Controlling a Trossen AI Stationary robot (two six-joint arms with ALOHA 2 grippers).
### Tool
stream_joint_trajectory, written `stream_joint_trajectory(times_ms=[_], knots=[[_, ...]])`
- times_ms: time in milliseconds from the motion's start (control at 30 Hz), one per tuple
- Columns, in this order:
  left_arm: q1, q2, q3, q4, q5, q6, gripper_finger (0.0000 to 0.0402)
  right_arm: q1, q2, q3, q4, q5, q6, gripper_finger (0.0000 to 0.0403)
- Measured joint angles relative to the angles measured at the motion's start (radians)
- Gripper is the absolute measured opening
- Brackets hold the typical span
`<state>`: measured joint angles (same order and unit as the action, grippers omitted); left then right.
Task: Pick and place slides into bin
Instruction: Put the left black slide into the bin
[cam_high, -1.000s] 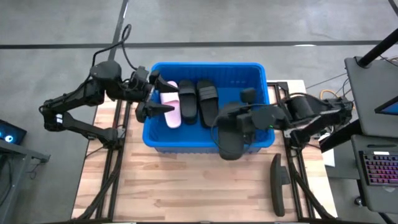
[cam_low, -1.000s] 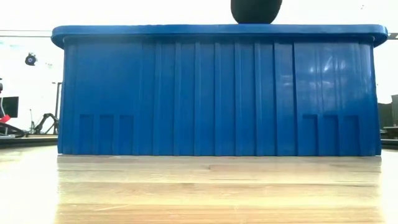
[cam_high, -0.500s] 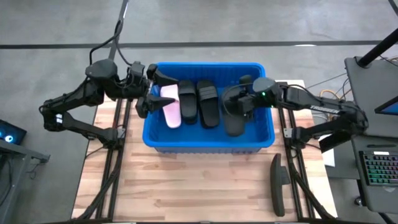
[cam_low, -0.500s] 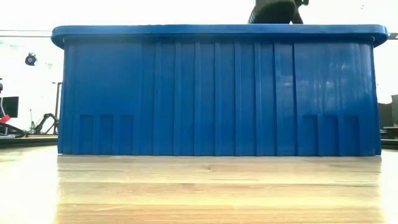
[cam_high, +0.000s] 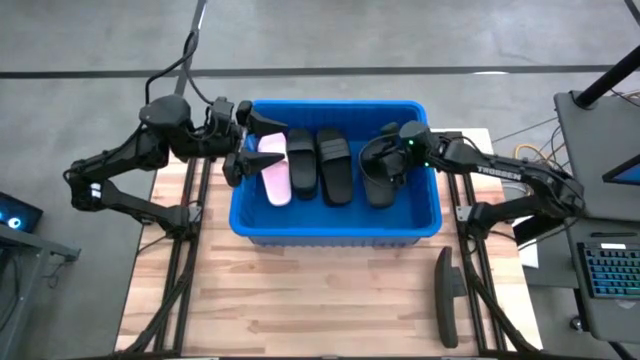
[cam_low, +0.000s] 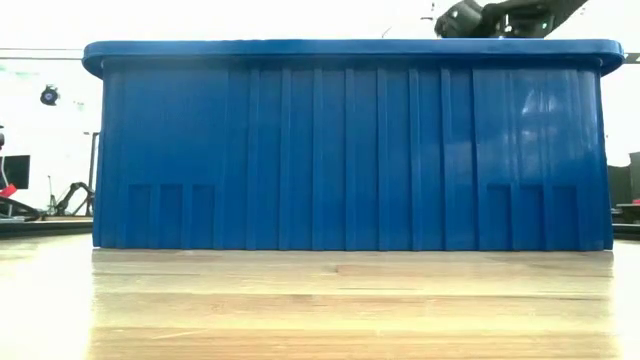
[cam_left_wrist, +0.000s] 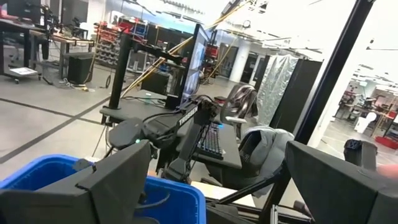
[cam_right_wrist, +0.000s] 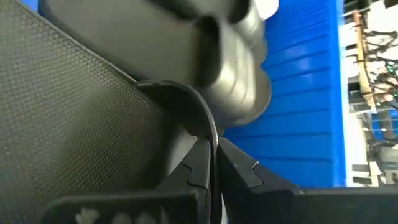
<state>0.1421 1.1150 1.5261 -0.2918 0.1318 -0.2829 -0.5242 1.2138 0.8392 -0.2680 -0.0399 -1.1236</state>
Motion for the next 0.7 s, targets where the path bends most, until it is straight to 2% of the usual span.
stream_joint_trajectory(times_ms=[267, 433, 600, 700], knots=[[0.000, 0.002, 0.000, -0.001, -0.011, 0.000, 0.0358, -0.054, 0.114, -0.036, 0.143, 0.026, -0.153, 0.0012], [0.000, 0.002, 0.000, -0.001, -0.011, 0.000, 0.0358, -0.067, 0.210, -0.029, 0.185, 0.054, -0.151, 0.0016], [0.000, 0.002, 0.000, -0.001, -0.011, -0.001, 0.0358, -0.071, 0.285, -0.001, 0.173, 0.125, -0.143, 0.0044], [0.000, 0.002, 0.000, -0.001, -0.010, 0.000, 0.0358, -0.071, 0.302, 0.016, 0.168, 0.120, -0.117, 0.0070]])
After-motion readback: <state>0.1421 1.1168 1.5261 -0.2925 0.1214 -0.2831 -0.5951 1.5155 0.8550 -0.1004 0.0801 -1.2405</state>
